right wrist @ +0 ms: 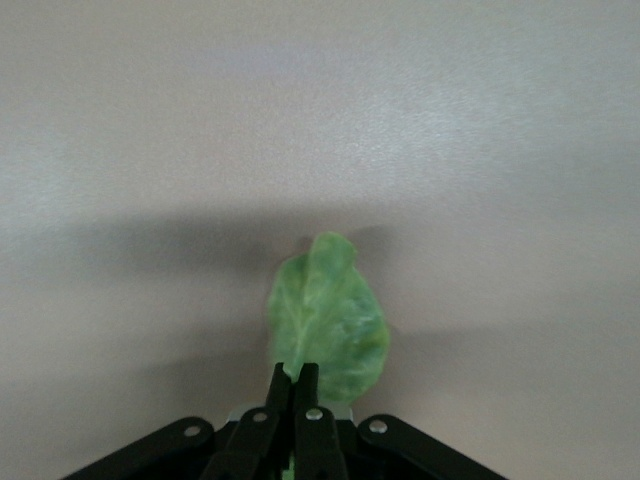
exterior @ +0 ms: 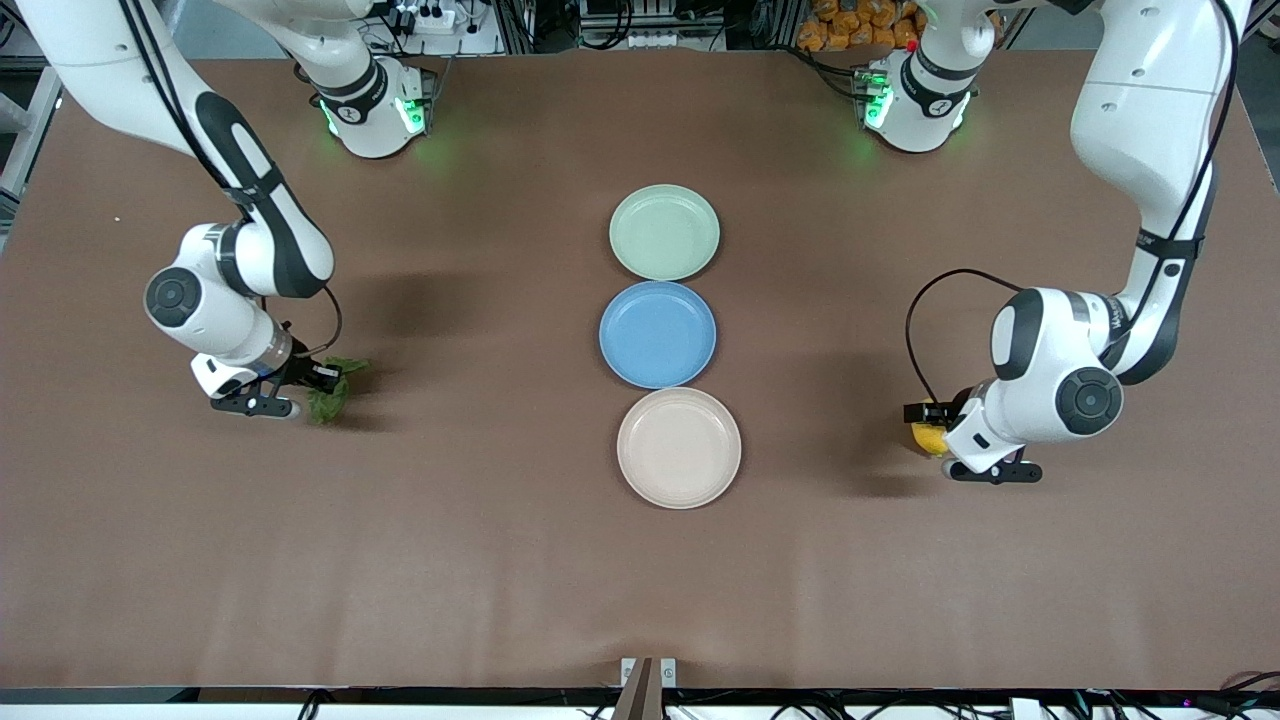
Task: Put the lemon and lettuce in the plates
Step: 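Close the right gripper on the lettuce while the left gripper grasps the lemon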
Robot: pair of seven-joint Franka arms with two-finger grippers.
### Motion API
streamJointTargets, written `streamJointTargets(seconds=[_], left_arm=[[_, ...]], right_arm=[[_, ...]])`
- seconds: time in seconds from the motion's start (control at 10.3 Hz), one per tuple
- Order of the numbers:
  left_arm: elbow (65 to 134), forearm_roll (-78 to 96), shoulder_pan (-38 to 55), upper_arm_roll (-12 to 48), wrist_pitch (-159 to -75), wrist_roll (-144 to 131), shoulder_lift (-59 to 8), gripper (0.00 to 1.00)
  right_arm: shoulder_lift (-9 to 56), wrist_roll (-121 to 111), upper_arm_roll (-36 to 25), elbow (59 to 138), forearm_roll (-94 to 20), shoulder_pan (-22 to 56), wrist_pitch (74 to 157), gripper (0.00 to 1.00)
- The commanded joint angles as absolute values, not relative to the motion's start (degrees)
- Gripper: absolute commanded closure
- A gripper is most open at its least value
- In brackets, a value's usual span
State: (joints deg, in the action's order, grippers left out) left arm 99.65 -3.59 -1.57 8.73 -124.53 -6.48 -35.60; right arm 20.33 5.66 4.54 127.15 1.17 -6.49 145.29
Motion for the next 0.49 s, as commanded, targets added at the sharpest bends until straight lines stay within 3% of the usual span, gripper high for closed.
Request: streamJointTargets(seconds=[0.0,0.1,0.19,0.29,0.39], left_arm=[[99.32,-4.57,-1.93,8.88,-125.42,-6.50,-36.82,0.00],[99.32,-4.74,-2.02,8.88,-125.77,-6.42,-37.26,0.00],[99.40,-4.92,-2.11,8.88,-126.21,-5.63,-37.27,0.17],[99.32,-4.92,-2.02,8.88,-126.21,-5.45,-37.27,0.71],[99.23,-4.92,-1.93,8.88,-126.21,-5.71,-37.27,1.00]], right_arm=[[13.82,8.95,5.62,126.21,0.62,-6.42,135.47,1.00],[12.84,12.36,6.50,126.12,0.44,-5.37,134.66,1.00],[12.83,18.48,8.24,126.04,0.35,-3.19,134.65,1.00],[12.83,24.37,11.92,125.86,0.35,-2.21,134.65,1.00],[12.83,31.05,16.30,125.77,0.35,-1.24,134.65,1.00]])
